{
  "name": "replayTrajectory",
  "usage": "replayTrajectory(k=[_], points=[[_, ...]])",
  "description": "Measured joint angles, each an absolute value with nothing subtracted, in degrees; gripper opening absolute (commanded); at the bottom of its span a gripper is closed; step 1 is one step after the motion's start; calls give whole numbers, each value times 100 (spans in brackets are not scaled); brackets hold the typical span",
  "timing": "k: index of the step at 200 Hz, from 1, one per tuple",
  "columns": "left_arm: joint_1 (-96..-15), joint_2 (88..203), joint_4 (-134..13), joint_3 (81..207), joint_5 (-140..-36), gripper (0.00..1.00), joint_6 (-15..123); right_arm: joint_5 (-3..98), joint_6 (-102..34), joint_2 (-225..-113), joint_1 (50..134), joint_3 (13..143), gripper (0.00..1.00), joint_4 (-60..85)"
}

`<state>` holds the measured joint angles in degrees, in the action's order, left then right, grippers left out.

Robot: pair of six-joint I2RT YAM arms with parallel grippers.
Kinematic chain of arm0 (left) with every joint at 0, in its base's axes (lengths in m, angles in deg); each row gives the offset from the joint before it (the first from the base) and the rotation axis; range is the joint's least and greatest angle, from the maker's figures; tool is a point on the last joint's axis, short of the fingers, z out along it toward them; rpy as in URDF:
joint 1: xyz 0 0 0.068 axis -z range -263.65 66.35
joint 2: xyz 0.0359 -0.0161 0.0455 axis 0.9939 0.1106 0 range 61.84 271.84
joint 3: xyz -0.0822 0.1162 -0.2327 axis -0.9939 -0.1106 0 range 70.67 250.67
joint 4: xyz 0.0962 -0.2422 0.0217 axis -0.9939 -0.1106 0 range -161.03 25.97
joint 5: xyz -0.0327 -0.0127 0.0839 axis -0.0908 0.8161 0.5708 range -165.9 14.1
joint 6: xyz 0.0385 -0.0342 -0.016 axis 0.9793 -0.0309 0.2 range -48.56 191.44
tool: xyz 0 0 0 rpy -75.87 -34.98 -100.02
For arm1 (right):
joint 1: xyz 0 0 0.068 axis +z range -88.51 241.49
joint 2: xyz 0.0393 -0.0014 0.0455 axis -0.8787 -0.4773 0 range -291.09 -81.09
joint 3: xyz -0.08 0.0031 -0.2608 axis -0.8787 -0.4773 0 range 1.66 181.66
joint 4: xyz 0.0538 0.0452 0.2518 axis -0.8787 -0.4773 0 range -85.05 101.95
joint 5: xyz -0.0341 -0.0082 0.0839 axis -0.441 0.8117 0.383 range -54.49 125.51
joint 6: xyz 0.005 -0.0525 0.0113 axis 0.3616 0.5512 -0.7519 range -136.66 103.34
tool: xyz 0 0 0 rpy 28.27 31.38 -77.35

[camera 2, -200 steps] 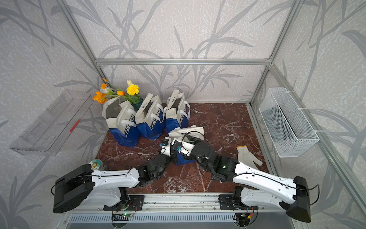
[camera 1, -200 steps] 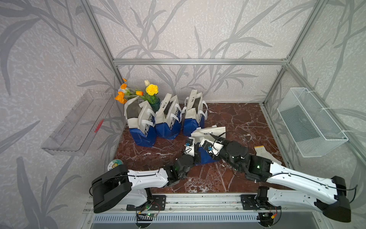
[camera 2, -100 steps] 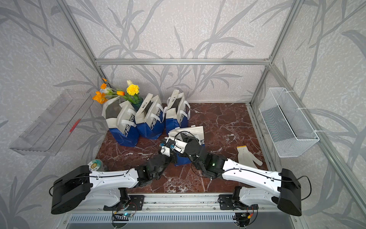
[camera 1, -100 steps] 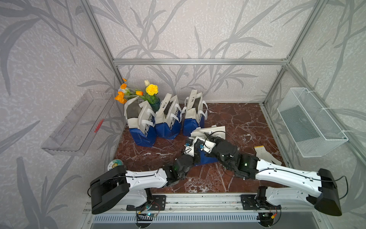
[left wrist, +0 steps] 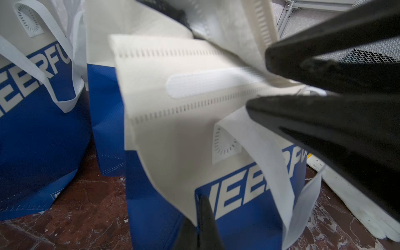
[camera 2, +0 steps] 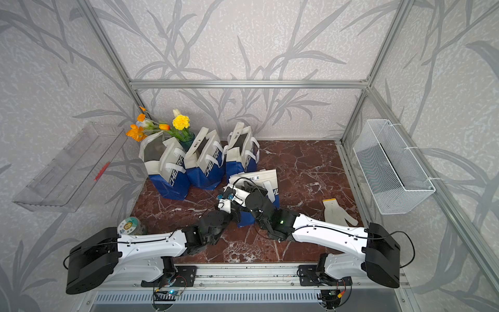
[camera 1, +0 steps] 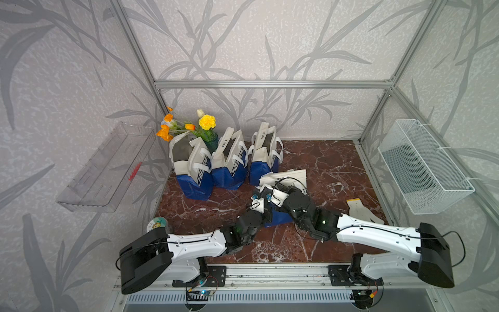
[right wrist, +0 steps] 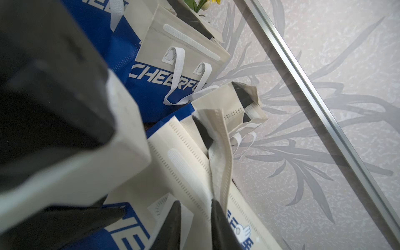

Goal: Open the takeout bag
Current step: Open the takeout bag at the center of the board.

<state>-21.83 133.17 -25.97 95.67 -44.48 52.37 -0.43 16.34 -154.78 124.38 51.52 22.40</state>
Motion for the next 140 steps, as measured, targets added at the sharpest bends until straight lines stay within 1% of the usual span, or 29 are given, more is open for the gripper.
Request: replayTrajectory(k=[11,23,73,132,135,140], points=[[-2183,13317,-2597,9567,-4448,0,5239,-47,1605,-15489,12366,5152,10,2249],[-2183,13317,-2597,9565,-4446,0,5239,-41,1566,-15500,12281,5152,0,2254],[-2183,13275,-2485,9481,-4411,0,5217,-71,1693,-15576,12104,5509,0,2111],[-2176,13439,-2448,9416,-4378,0,5060,-257,2316,-15576,12073,6291,0,1738],[-2176,13441,-2446,9416,-4378,0,5053,-242,2305,-15572,12073,6339,6,1668],[-2176,13444,-2439,9416,-4378,0,5036,-218,2274,-15554,12073,6398,20,1565]])
